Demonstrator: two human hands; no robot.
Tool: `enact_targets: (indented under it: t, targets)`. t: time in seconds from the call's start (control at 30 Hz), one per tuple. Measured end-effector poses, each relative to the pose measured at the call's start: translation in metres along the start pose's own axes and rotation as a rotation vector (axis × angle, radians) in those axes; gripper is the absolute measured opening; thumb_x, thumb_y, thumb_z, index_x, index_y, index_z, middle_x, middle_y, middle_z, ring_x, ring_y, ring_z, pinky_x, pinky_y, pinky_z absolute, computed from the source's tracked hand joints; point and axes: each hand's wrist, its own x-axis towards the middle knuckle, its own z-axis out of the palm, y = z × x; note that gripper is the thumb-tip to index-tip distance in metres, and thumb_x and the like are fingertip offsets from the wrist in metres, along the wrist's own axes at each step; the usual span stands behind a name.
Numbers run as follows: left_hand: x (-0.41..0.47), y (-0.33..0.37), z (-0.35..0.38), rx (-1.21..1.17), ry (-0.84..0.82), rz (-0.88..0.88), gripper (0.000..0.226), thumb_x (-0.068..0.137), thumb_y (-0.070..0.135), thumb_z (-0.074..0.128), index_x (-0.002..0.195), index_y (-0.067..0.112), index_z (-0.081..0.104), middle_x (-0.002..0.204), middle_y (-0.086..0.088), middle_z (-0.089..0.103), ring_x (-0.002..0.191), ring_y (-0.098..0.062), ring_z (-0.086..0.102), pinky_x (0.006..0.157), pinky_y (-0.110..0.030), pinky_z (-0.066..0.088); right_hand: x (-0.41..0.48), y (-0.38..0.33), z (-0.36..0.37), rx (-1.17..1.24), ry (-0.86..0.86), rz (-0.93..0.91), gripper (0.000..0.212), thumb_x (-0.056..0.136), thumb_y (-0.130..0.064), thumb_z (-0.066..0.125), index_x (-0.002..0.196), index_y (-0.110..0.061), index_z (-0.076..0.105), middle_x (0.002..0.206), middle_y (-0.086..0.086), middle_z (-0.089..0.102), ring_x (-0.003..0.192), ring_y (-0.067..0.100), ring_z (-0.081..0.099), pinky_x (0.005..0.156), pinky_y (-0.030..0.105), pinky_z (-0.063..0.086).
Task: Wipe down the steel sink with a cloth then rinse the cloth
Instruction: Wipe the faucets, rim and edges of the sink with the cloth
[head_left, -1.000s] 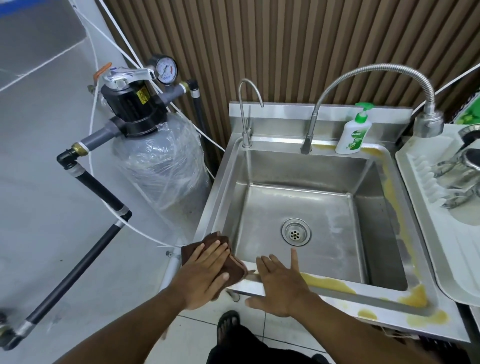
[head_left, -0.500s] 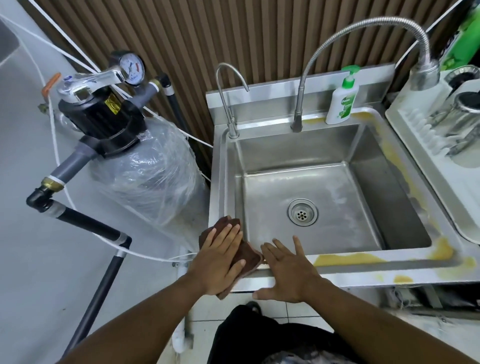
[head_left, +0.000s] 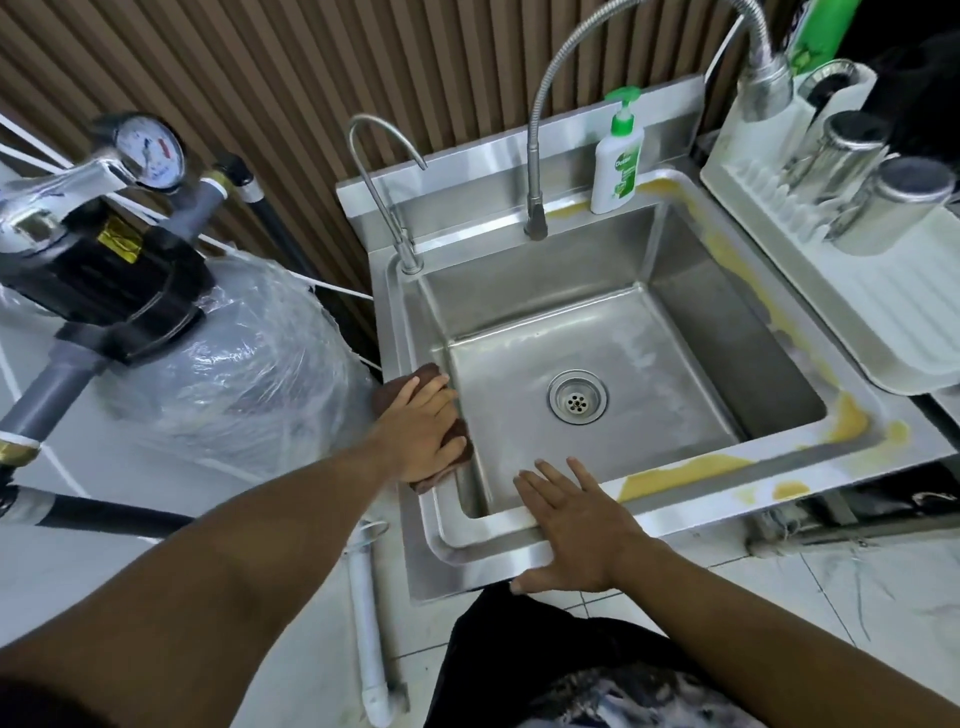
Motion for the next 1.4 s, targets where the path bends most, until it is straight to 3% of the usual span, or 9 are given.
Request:
enact_targets:
  t: [0.3,0.43,0.57,0.77,0.83,0.9,1.0,1.13,1.4]
  targets:
    - [0.048,0.022,-0.038,0.322,-0.571,0.032,0.04,0.096,0.046,0.036,0.098,0.022,0.069,0.118,0.002,0.063,0.125,-0.02,0.045,0.117,-0.05,0.0,-0.004,-0.002,-0.002,-0.012,0.009,0.044,0.129,0.075,-0.094,0.033,0.157,-0.006,-0.012,0.168,0.009,-0.013,0.152,0.024,-0.023,0.116,0.044,-0.022]
    - [0.041,0.054,-0.025,0.467,-0.803,0.129,0.04,0.093,0.048,0.044,0.11,0.03,0.075,0.114,0.007,0.068,0.123,-0.017,0.052,0.111,-0.049,-0.004,-0.003,-0.001,-0.003,-0.004,0.003,0.044,0.13,0.075,-0.094,0.033,0.157,-0.006,-0.013,0.168,0.009,-0.014,0.151,0.023,-0.025,0.115,0.043,-0.023]
    - [0.027,0.073,-0.035,0.49,-0.752,0.222,0.043,0.105,0.037,0.032,0.135,0.021,0.058,0.14,-0.003,0.056,0.132,-0.027,0.045,0.12,-0.05,0.016,-0.003,0.0,-0.004,-0.001,0.007,0.031,0.129,0.075,-0.094,0.033,0.157,-0.006,-0.014,0.168,0.008,-0.014,0.151,0.023,-0.024,0.114,0.043,-0.025]
    - [0.05,0.047,-0.036,0.458,-0.766,-0.016,0.048,0.085,0.051,0.051,0.12,0.023,0.068,0.127,-0.006,0.061,0.119,-0.031,0.053,0.109,-0.05,0.022,-0.004,0.0,-0.006,0.02,-0.008,0.039,0.128,0.075,-0.093,0.034,0.157,-0.007,-0.015,0.167,0.008,-0.017,0.15,0.022,-0.027,0.116,0.042,-0.024]
    - [0.056,0.043,-0.033,0.481,-0.687,-0.049,0.079,0.084,0.059,0.048,0.15,0.015,0.043,0.157,-0.017,0.033,0.145,-0.036,0.028,0.118,-0.052,0.01,-0.005,0.0,-0.006,0.02,-0.017,0.037,0.128,0.076,-0.093,0.033,0.157,-0.007,-0.015,0.167,0.008,-0.017,0.15,0.022,-0.027,0.118,0.044,-0.022]
    - [0.057,0.049,-0.036,0.516,-0.74,-0.081,0.074,0.092,0.054,0.041,0.153,0.012,0.037,0.165,-0.018,0.016,0.153,-0.036,0.005,0.123,-0.052,-0.003,-0.004,0.0,-0.006,0.016,-0.014,0.036,0.128,0.075,-0.094,0.032,0.157,-0.007,-0.015,0.167,0.008,-0.017,0.15,0.022,-0.027,0.118,0.044,-0.021]
    - [0.053,0.061,-0.036,0.523,-0.856,-0.047,0.042,0.09,0.047,0.041,0.114,0.027,0.071,0.139,-0.008,0.055,0.142,-0.034,0.032,0.114,-0.055,0.009,-0.004,0.001,-0.005,0.024,-0.014,0.037,0.128,0.075,-0.094,0.033,0.157,-0.007,-0.014,0.167,0.008,-0.016,0.151,0.022,-0.027,0.118,0.043,-0.022]
    - [0.038,0.077,-0.022,0.51,-0.86,0.055,0.055,0.099,0.045,0.027,0.143,0.021,0.051,0.15,-0.007,0.046,0.143,-0.028,0.03,0.119,-0.05,0.009,-0.003,0.001,-0.005,0.029,-0.016,0.03,0.128,0.075,-0.093,0.034,0.158,-0.007,-0.012,0.168,0.008,-0.014,0.151,0.022,-0.025,0.12,0.045,-0.019]
    - [0.04,0.059,-0.049,0.439,-0.937,0.098,0.061,0.096,0.06,0.022,0.109,0.023,0.068,0.104,-0.003,0.065,0.107,-0.028,0.058,0.107,-0.048,0.036,-0.004,0.002,-0.004,0.018,-0.014,0.031,0.127,0.075,-0.094,0.031,0.158,-0.007,-0.012,0.168,0.009,-0.013,0.151,0.024,-0.024,0.121,0.046,-0.018]
